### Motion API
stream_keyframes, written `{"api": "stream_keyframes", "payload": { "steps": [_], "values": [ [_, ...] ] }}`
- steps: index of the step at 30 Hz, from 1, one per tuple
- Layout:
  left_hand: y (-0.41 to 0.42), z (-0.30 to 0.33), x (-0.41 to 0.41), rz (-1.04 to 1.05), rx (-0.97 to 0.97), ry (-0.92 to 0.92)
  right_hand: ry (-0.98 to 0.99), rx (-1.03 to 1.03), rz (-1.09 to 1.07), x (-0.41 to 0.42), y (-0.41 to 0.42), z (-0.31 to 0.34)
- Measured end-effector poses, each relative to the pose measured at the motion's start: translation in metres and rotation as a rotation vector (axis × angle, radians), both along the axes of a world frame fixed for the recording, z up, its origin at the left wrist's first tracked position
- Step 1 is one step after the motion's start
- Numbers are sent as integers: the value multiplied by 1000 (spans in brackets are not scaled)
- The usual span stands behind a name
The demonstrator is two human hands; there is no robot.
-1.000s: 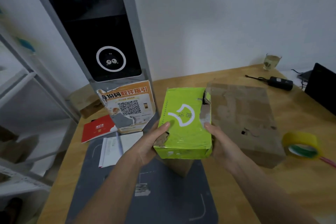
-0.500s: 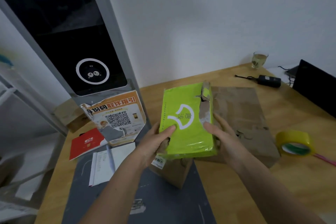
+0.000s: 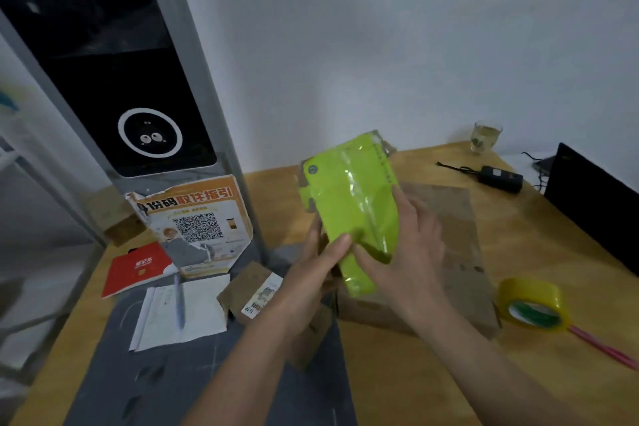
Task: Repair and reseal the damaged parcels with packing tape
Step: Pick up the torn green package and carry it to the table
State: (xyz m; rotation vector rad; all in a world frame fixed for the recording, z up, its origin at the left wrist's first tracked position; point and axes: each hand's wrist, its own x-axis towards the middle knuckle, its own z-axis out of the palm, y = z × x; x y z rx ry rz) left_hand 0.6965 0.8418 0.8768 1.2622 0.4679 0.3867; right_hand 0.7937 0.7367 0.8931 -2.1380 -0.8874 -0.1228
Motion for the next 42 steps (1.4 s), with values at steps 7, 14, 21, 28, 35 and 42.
{"api": "stream_keyframes", "payload": {
  "steps": [7, 14, 21, 28, 35, 42],
  "values": [
    [-20, -14, 41, 370, -200, -109, 5, 165, 439, 42, -19, -20],
    [-8, -48, 66, 533, -91, -50, 99, 300, 625, 81, -14, -61],
    [42, -106, 72, 414, -14, -258, -189, 324, 800, 91, 22, -105],
    [47, -145, 68, 446, 41, -377, -432, 370, 873, 91, 31, -133],
    [-20, -142, 47, 555, 62, -425, -334, 367, 928, 65, -9, -146],
    [-107, -151, -2, 745, -82, -344, -290, 313, 1014, 10, -87, -156]
  ]
}}
